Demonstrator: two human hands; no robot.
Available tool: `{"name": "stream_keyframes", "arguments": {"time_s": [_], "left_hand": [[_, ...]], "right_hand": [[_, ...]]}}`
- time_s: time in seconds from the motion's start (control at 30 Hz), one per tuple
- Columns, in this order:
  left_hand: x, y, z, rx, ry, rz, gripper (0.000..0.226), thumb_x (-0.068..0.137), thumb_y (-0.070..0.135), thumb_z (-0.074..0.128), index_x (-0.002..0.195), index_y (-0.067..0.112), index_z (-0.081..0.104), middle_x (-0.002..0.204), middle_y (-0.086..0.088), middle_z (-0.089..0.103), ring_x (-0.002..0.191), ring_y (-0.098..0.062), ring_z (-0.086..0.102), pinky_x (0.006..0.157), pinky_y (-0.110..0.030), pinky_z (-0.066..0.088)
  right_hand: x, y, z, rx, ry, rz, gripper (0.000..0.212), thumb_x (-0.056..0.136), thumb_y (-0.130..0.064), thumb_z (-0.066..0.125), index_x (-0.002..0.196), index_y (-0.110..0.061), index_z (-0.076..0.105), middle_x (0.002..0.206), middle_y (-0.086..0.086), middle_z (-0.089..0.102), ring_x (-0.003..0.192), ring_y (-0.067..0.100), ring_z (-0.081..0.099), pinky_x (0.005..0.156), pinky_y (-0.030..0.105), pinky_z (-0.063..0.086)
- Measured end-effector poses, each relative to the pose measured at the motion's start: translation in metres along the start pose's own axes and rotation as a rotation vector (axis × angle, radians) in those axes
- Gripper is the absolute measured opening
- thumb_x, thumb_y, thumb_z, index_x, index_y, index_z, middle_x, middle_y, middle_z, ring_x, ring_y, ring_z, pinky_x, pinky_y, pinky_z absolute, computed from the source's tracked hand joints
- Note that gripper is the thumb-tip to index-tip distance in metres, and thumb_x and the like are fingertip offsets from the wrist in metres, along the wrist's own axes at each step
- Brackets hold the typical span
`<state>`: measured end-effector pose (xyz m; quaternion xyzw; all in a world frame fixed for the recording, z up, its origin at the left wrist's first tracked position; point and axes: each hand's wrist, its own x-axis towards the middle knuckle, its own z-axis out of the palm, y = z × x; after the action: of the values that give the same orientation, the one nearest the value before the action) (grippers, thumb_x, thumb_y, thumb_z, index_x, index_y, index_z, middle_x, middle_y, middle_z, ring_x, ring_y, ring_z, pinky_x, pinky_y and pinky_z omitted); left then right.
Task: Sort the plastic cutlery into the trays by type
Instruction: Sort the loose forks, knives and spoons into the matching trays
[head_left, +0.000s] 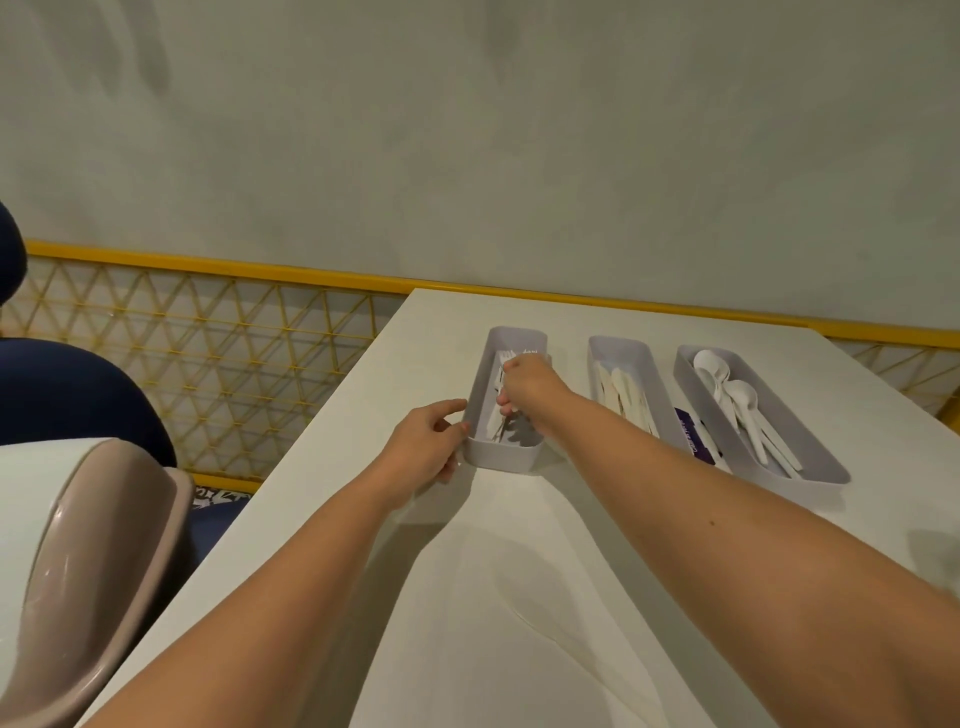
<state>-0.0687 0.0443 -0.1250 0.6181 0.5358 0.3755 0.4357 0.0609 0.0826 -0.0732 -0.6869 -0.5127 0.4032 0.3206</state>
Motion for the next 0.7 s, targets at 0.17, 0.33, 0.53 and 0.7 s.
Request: {"name": "stream_keyframes", "arguments": {"time_s": [0.17, 0.33, 0.53, 0.7], "left_hand": [[0.000, -0.005, 0.000, -0.017, -0.018, 0.019, 0.038, 0.097, 0.016, 0.047, 0.135, 0.018, 0.047, 0.067, -0.005, 0.048, 0.056, -0.017, 0.048, 0.059, -0.034, 0.046], [0.003, -0.006, 0.000, 0.000, 0.006, 0.019, 0.037, 0.096, 0.016, 0.048, 0.134, 0.016, 0.050, 0.070, -0.007, 0.048, 0.054, -0.017, 0.048, 0.053, -0.032, 0.044], [-0.003, -0.003, -0.001, 0.113, 0.073, 0.055, 0.035, 0.097, 0.021, 0.048, 0.131, 0.016, 0.051, 0.090, -0.008, 0.058, 0.071, -0.024, 0.055, 0.069, -0.036, 0.048], [-0.020, 0.007, -0.005, 0.296, 0.127, 0.142, 0.019, 0.094, 0.019, 0.050, 0.111, 0.012, 0.054, 0.104, -0.006, 0.052, 0.083, -0.017, 0.053, 0.072, -0.025, 0.040]], "right_hand": [[0.002, 0.001, 0.004, -0.038, -0.033, -0.054, 0.040, 0.093, 0.004, 0.036, 0.133, 0.008, 0.042, 0.136, 0.029, 0.046, 0.125, 0.042, 0.047, 0.089, 0.041, 0.044], [-0.002, -0.003, 0.000, -0.182, -0.032, -0.080, 0.036, 0.093, 0.002, 0.043, 0.129, 0.006, 0.050, 0.130, 0.024, 0.054, 0.117, 0.037, 0.055, 0.095, 0.041, 0.048], [-0.023, -0.006, -0.011, -0.357, 0.020, -0.201, 0.030, 0.092, -0.001, 0.043, 0.117, 0.008, 0.058, 0.113, 0.025, 0.064, 0.098, 0.034, 0.064, 0.088, 0.039, 0.053], [-0.047, -0.005, -0.022, -0.509, 0.004, -0.226, 0.024, 0.094, -0.011, 0.041, 0.095, 0.002, 0.061, 0.082, 0.011, 0.067, 0.084, 0.025, 0.064, 0.075, 0.031, 0.052]]}}
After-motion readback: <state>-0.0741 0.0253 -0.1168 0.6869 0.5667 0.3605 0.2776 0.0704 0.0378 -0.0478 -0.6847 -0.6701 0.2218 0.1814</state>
